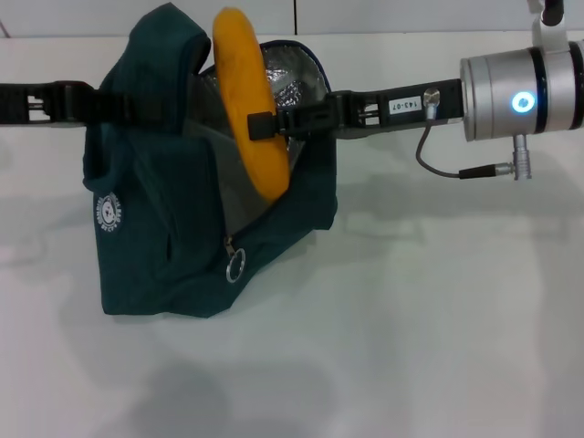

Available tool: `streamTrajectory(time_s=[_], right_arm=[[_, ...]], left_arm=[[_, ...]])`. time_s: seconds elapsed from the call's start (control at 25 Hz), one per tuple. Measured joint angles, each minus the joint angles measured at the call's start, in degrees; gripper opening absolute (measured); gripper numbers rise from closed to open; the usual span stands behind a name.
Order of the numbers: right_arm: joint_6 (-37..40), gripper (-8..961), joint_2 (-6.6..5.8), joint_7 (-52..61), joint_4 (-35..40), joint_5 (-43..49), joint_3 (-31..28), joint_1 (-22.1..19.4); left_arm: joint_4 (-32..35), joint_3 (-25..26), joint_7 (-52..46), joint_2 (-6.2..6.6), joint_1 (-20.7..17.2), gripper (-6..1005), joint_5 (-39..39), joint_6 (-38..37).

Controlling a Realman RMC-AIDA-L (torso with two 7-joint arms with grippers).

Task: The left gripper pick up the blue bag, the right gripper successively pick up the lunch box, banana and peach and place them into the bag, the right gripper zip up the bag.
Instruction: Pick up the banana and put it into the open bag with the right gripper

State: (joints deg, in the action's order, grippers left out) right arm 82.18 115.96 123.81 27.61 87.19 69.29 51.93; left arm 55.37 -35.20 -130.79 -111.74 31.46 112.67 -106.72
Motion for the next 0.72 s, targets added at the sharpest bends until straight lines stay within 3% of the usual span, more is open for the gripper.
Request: streamTrajectory(time_s=[0.72], right_arm=[[0.1,642,-0.19,-0.3,2.8,-0.4,-0.1,-1.7]], left_arm=[[0.0,-0.3,0.0,0.05,-0.4,56,0.0,-0.6]])
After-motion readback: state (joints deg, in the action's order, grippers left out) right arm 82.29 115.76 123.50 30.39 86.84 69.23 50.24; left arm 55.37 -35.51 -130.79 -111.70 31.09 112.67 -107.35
